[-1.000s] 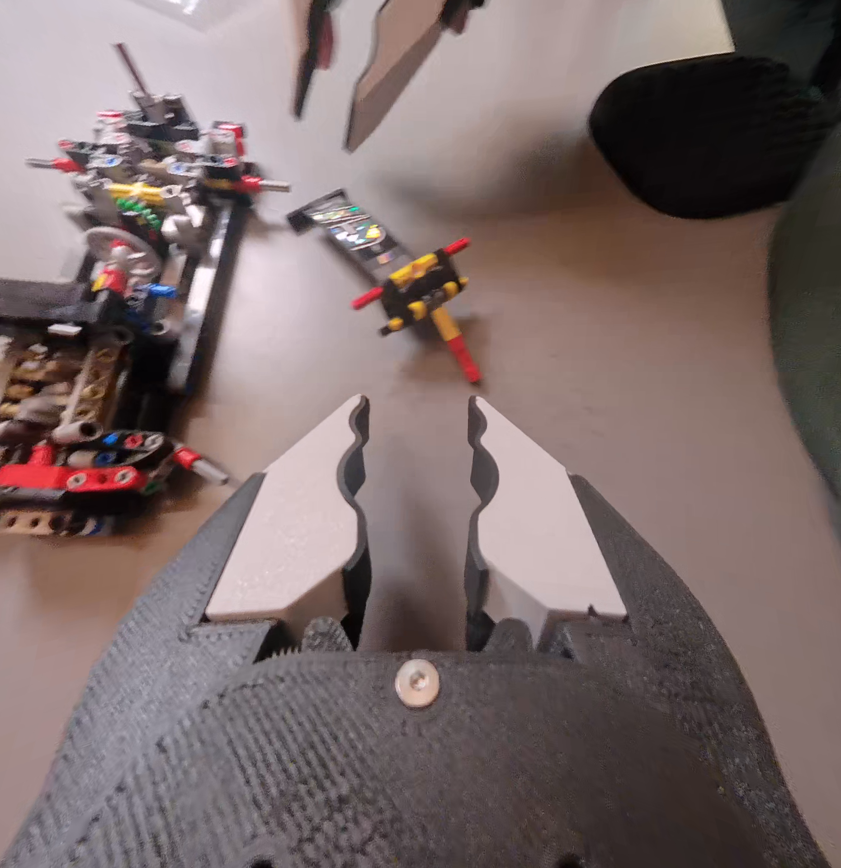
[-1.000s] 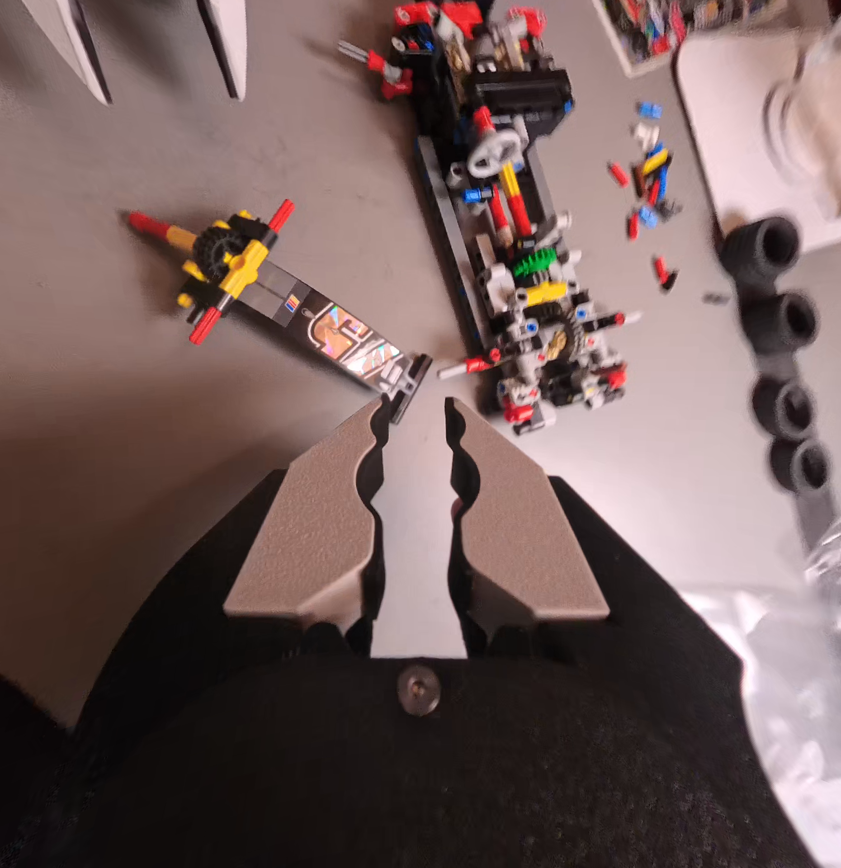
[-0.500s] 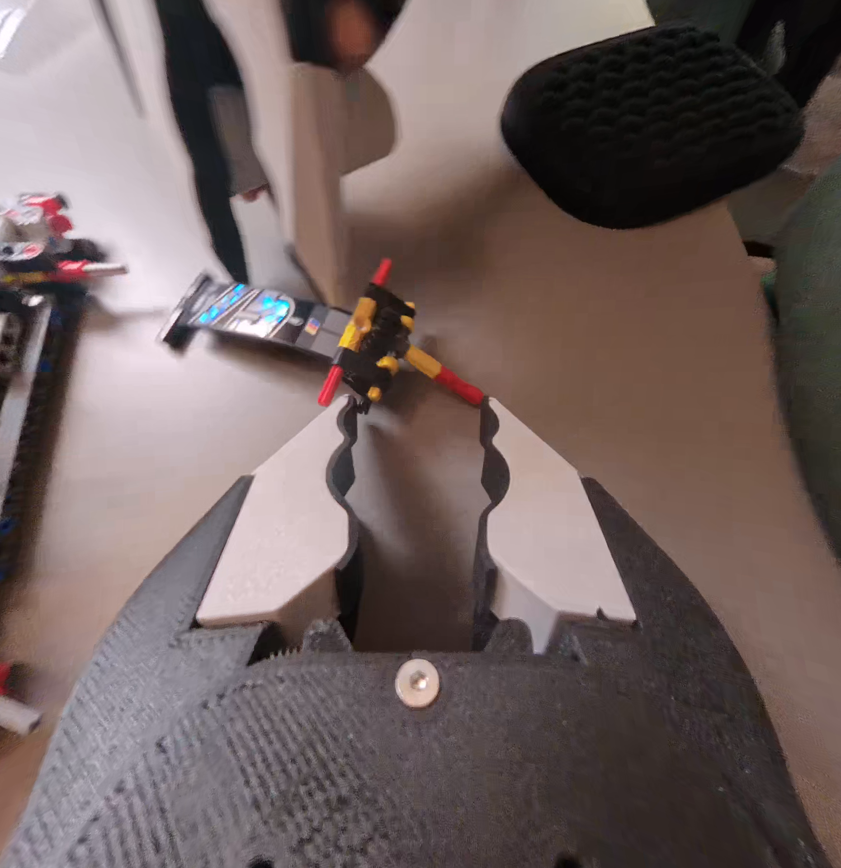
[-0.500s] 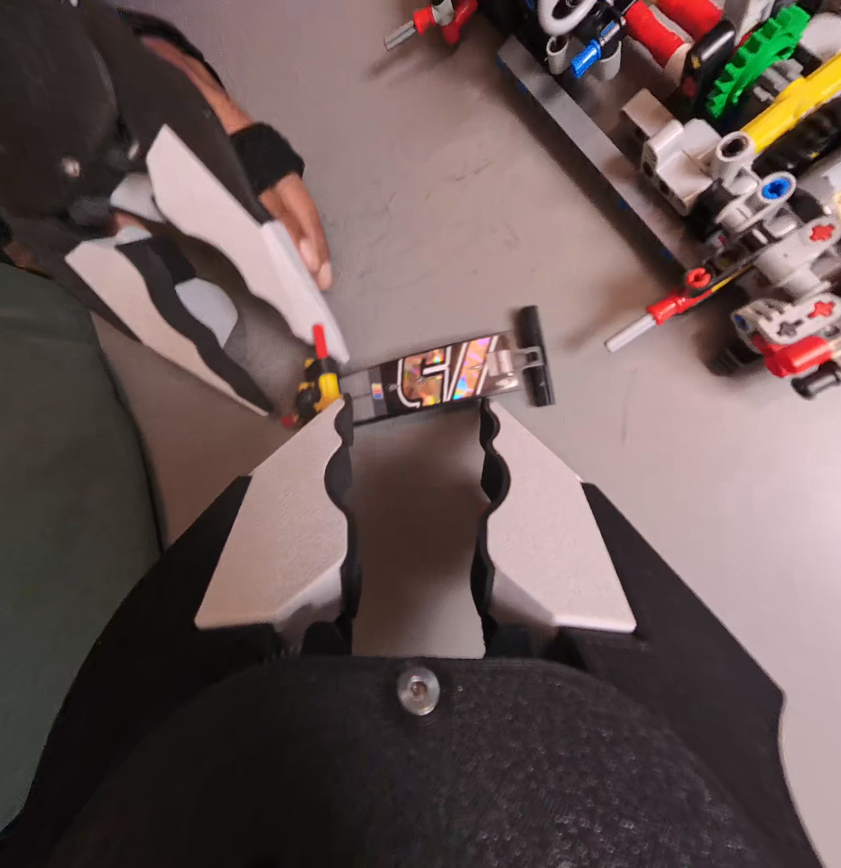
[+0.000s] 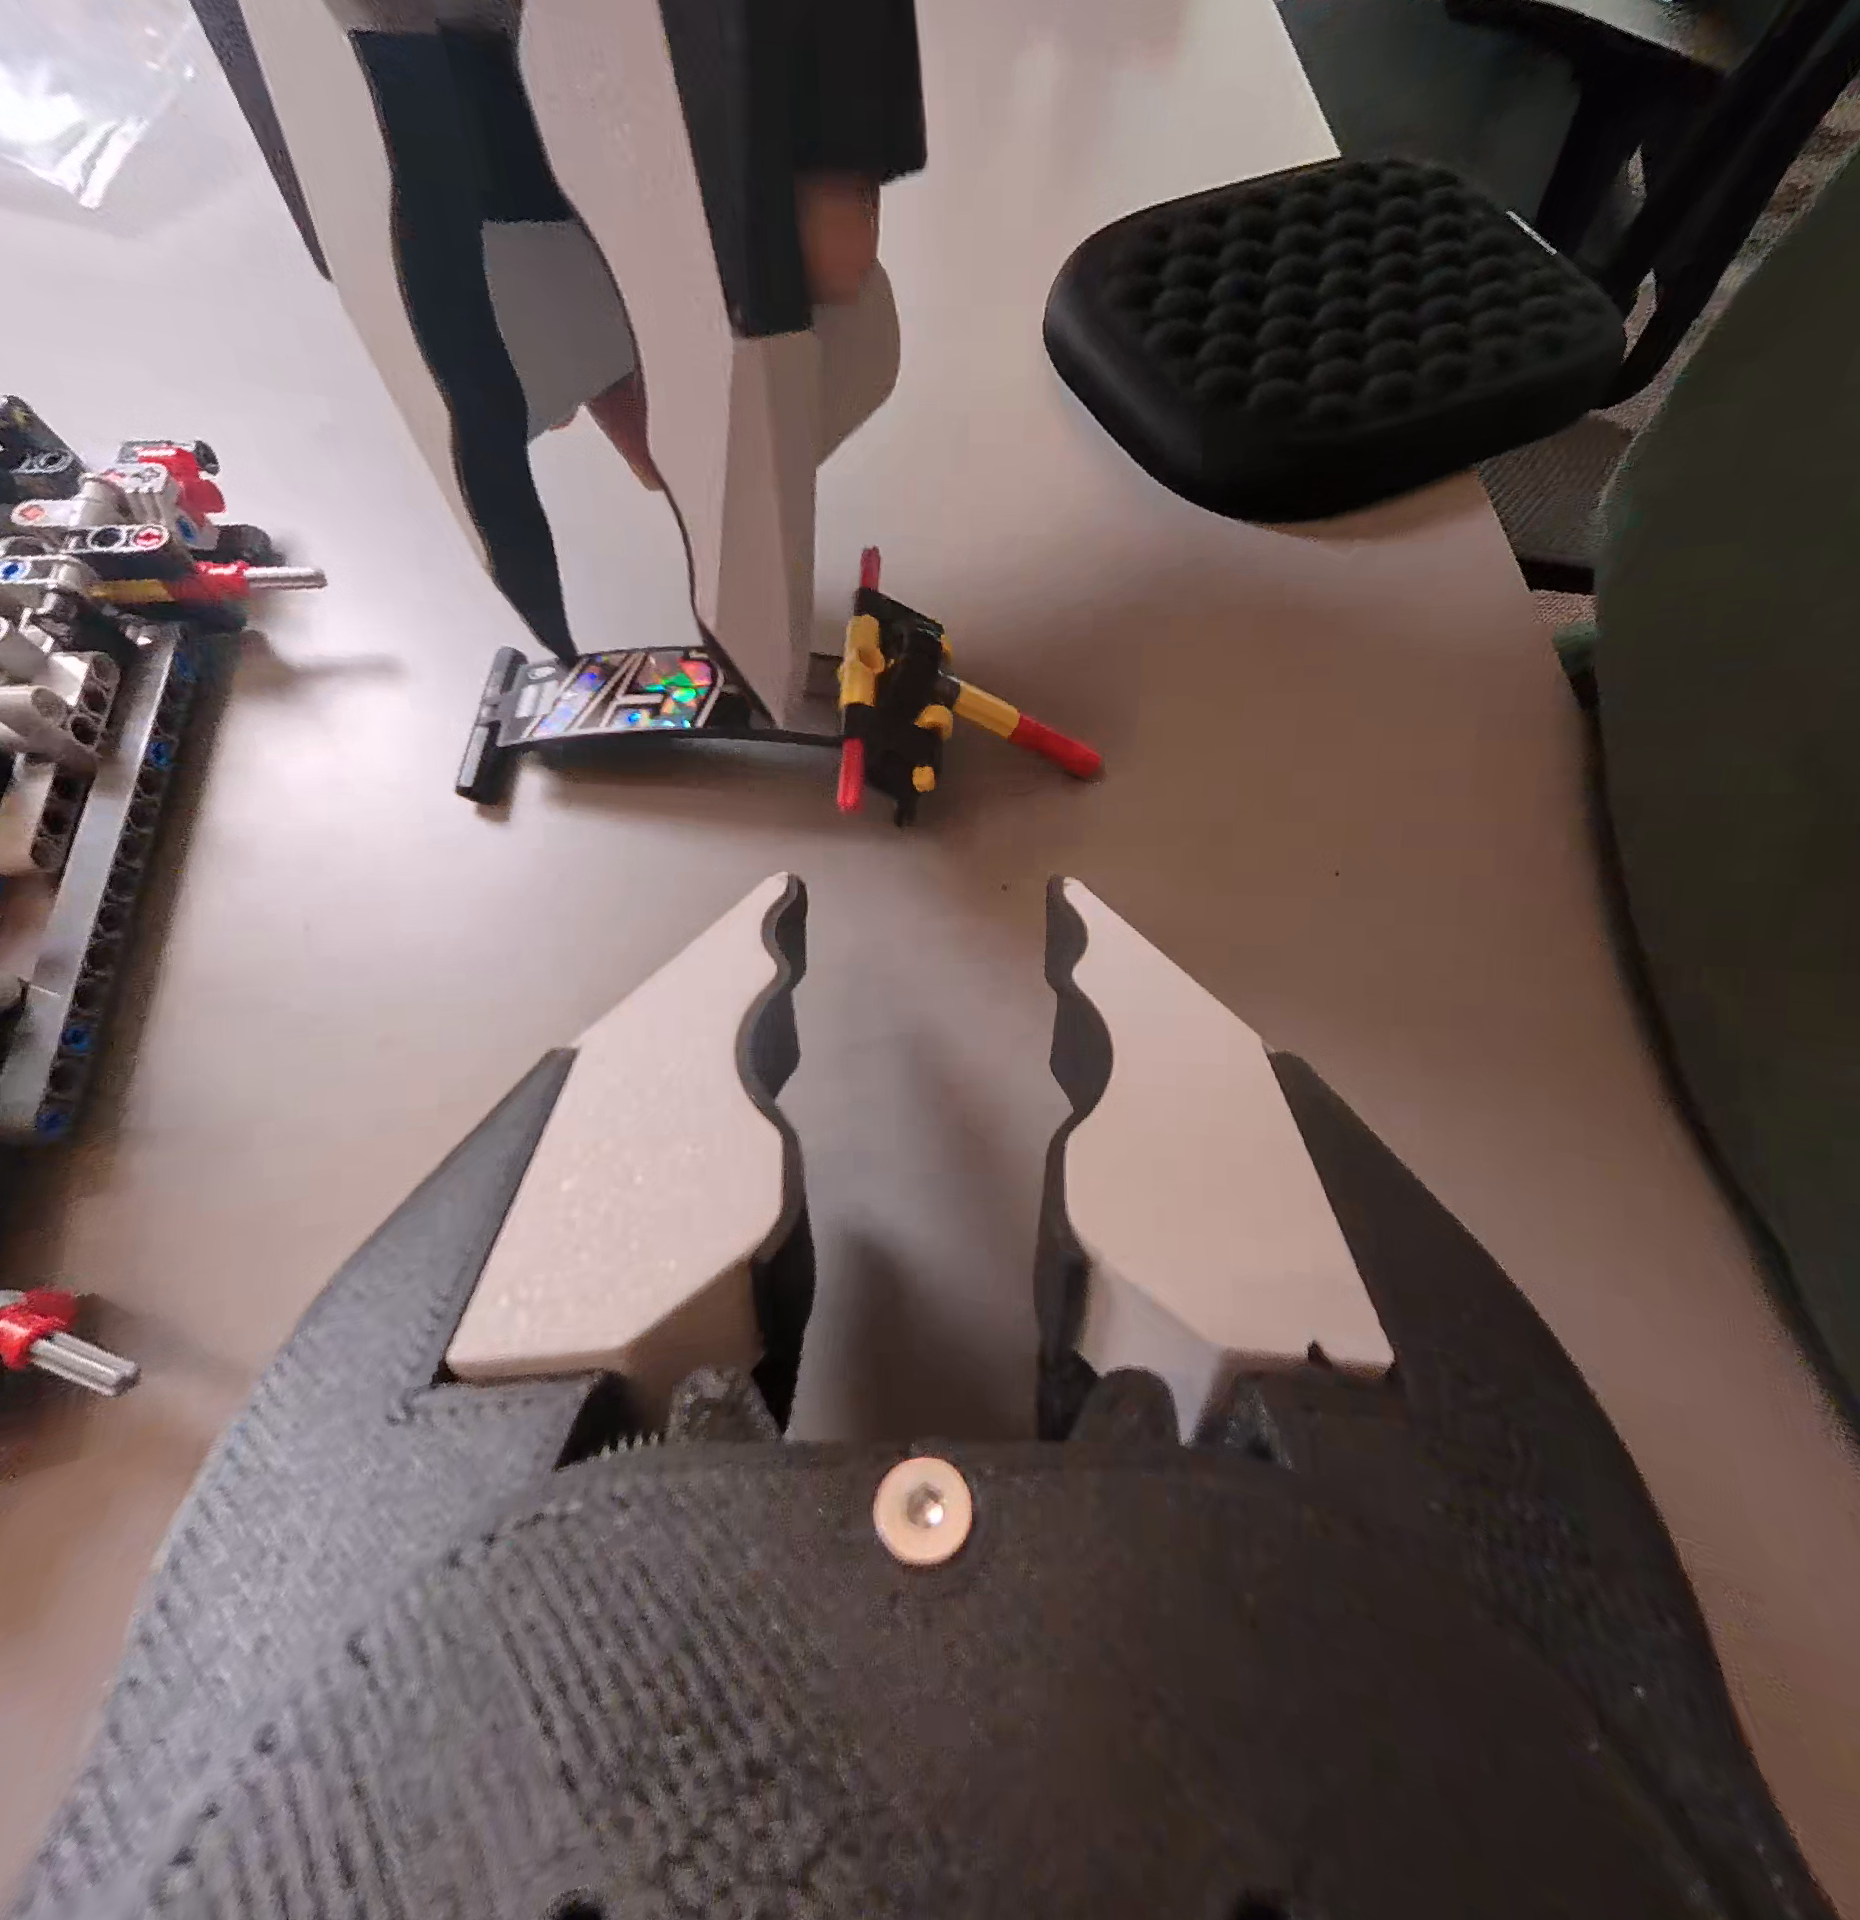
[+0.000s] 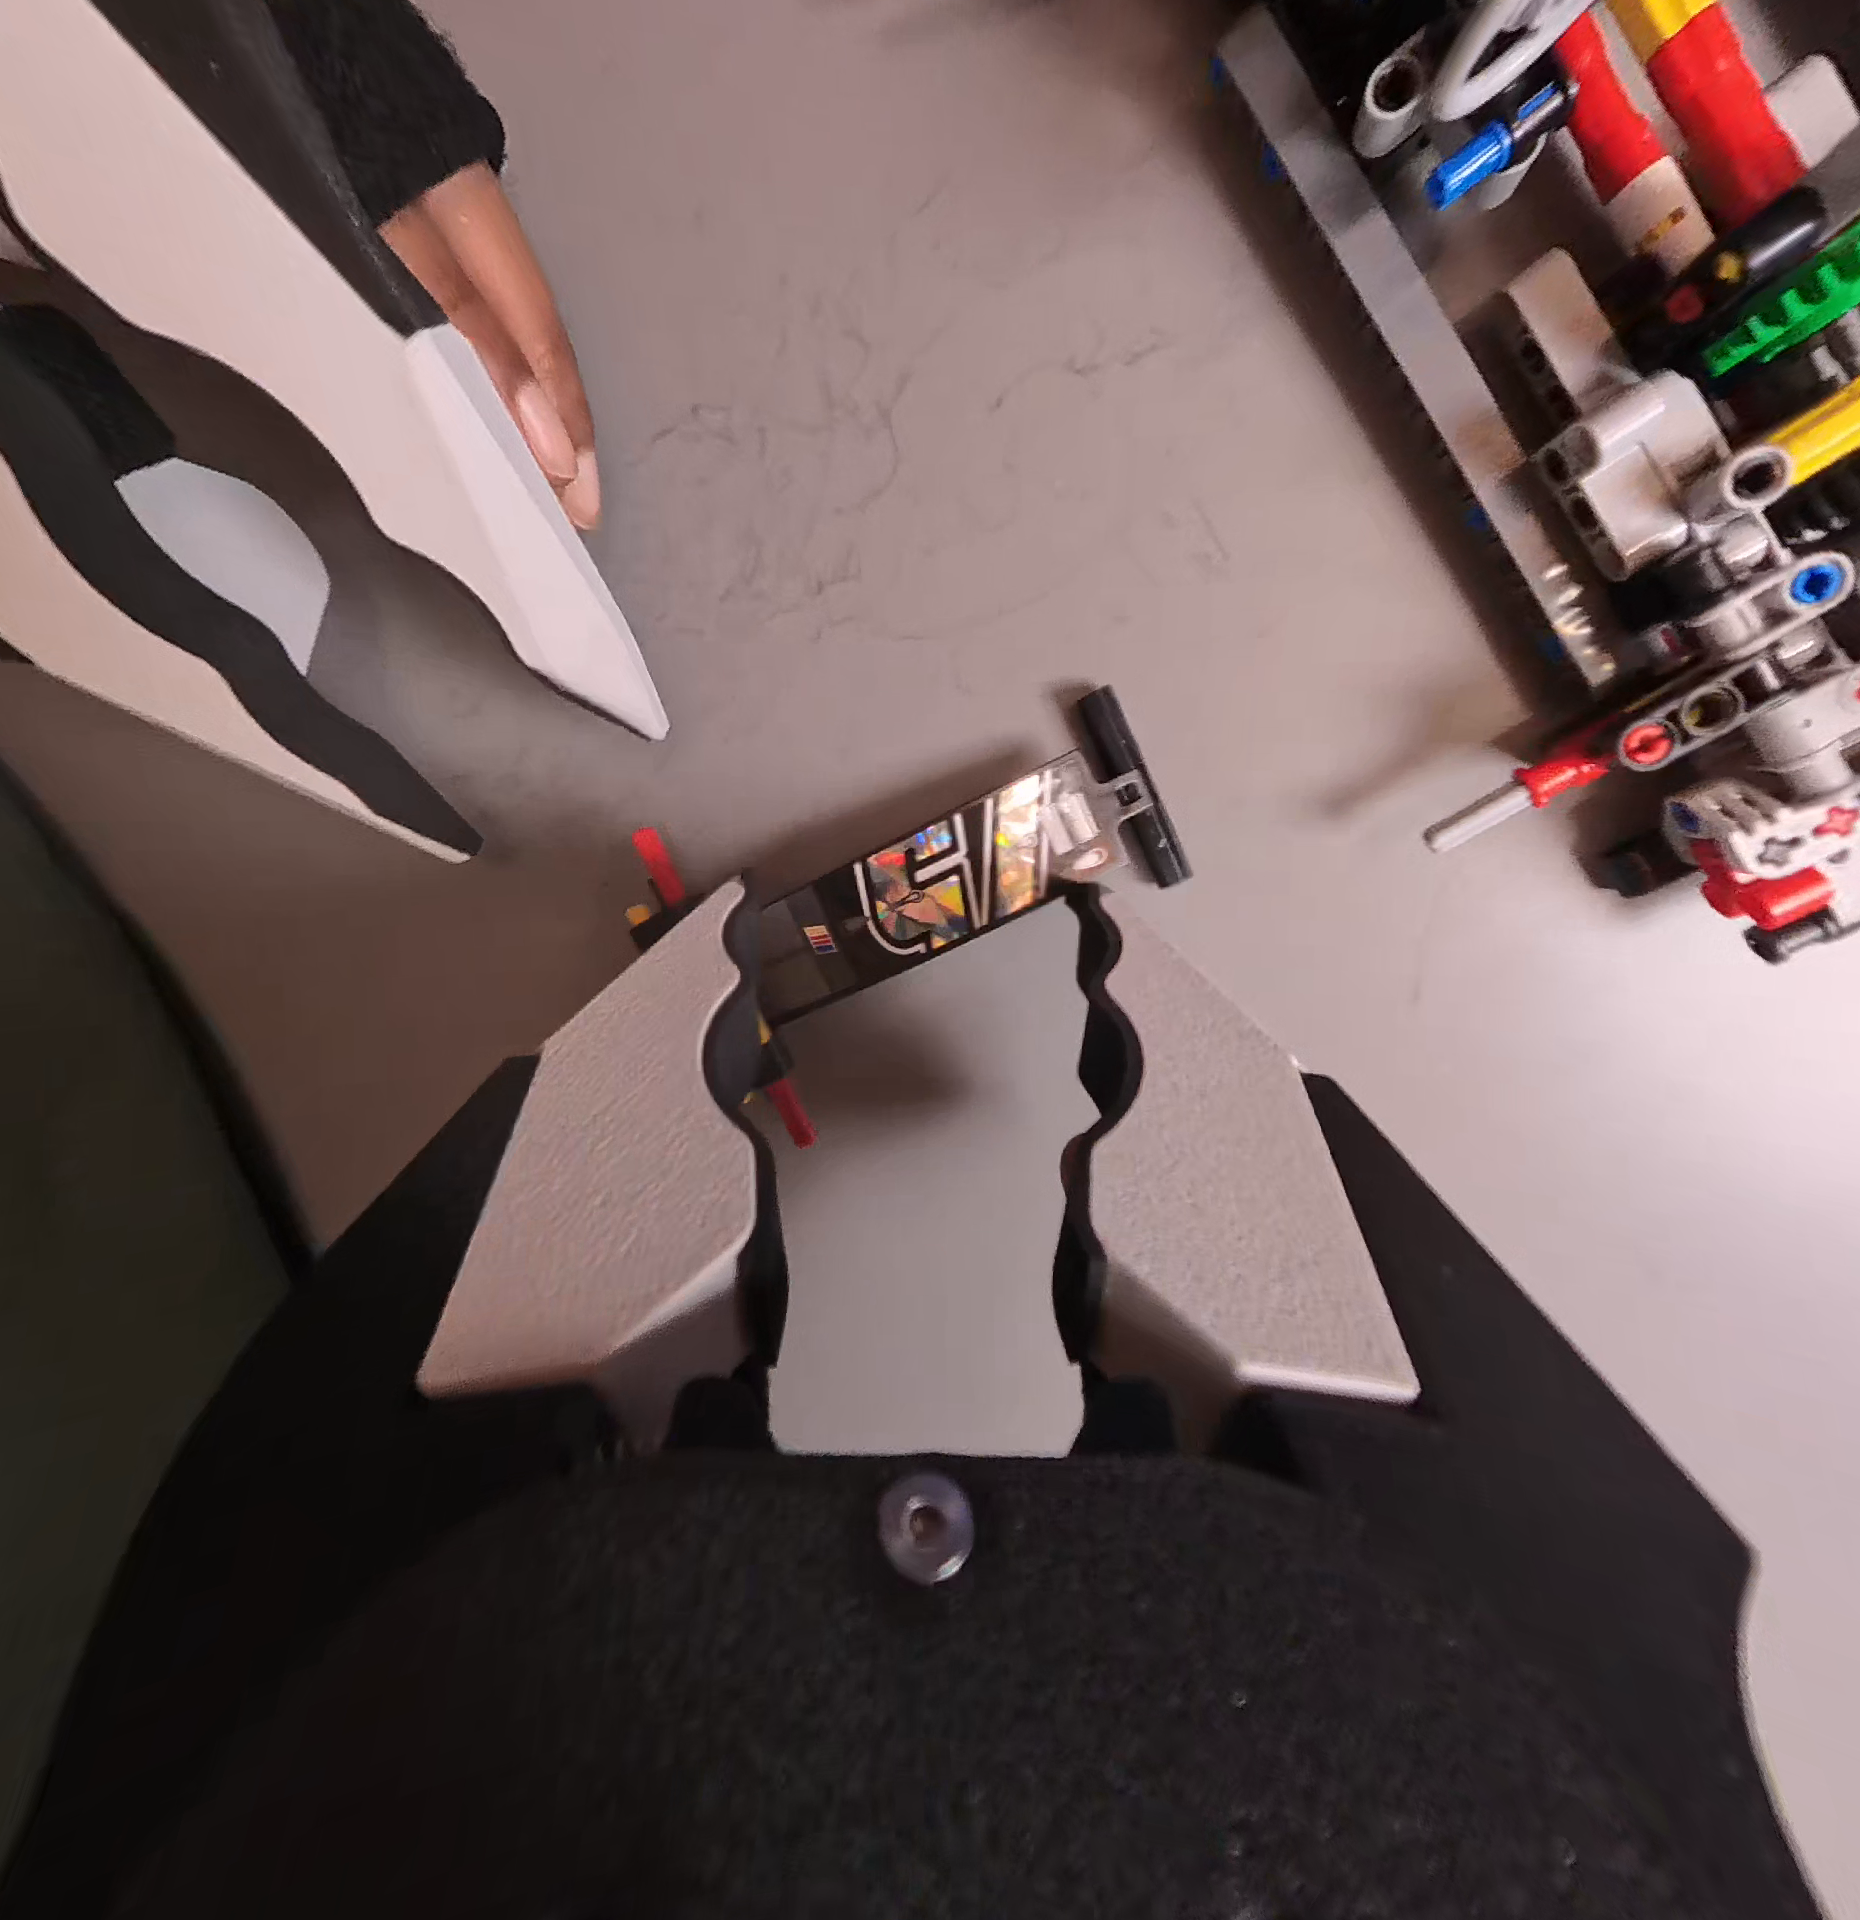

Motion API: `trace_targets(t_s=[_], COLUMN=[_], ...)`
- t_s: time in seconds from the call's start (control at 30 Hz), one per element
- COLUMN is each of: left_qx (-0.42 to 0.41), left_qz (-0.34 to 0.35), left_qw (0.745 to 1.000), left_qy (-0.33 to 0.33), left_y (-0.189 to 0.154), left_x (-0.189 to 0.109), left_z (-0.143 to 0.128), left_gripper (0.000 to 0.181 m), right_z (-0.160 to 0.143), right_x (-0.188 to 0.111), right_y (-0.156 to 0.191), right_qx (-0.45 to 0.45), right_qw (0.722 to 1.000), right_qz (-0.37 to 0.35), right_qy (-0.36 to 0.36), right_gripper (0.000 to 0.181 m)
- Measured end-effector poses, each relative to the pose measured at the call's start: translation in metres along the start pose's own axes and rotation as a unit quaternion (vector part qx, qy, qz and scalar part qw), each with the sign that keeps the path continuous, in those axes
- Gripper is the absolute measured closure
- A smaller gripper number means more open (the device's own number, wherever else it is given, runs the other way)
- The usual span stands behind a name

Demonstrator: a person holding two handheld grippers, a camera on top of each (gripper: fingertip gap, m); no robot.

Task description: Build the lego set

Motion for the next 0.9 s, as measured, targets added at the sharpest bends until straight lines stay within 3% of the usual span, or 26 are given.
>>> trace_targets(t_s=[0.2,0.3,0.4,0.47,0.53,0.67,0.7,0.77,0.9], left_qx=[0.019,0.003,-0.018,-0.026,-0.026,-0.034,-0.037,-0.042,-0.033], left_qz=[0.041,0.065,0.093,0.109,0.126,0.15,0.151,0.147,0.139], left_qw=[0.999,0.998,0.996,0.994,0.992,0.988,0.988,0.988,0.99], left_qy=[0.018,0.007,0.002,-0.002,-0.004,-0.01,-0.013,-0.013,-0.011], left_y=[0.009,0.021,0.035,0.04,0.043,0.05,0.051,0.051,0.046], left_x=[-0.01,-0.023,-0.037,-0.045,-0.053,-0.063,-0.063,-0.062,-0.058], left_z=[-0.004,-0.008,-0.014,-0.016,-0.017,-0.017,-0.017,-0.018,-0.016], left_gripper=[0.137,0.139,0.139,0.139,0.14,0.14,0.14,0.141,0.14], right_z=[0.019,0.035,0.045,0.052,0.054,0.026,0.021,0.017,0.018], right_x=[0.013,0.013,0.015,0.013,0.008,0.011,0.015,0.02,0.019], right_y=[0.001,0.007,0.012,0.009,0.011,0.025,0.029,0.032,0.03], right_qx=[-0.081,-0.214,-0.332,-0.298,-0.191,-0.106,-0.089,-0.081,-0.185], right_qw=[0.996,0.976,0.943,0.954,0.98,0.992,0.994,0.996,0.982], right_qz=[0.006,0.026,0.026,-0.008,-0.027,-0.043,-0.038,-0.024,-0.006], right_qy=[0.03,0.022,0.021,0.043,0.051,0.048,0.043,0.03,0.034], right_gripper=[0.132,0.15,0.142,0.132,0.123,0.108,0.113,0.14,0.149])
Point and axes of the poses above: each gripper's, where its closed fingertips meet, x out along the fingers, z out of its top, y = z × x across the jaws, the point moved 5 cm from there along -x, back along the fingers, and after that the axes turned 12 degrees about -z, right-handed, at the moved point
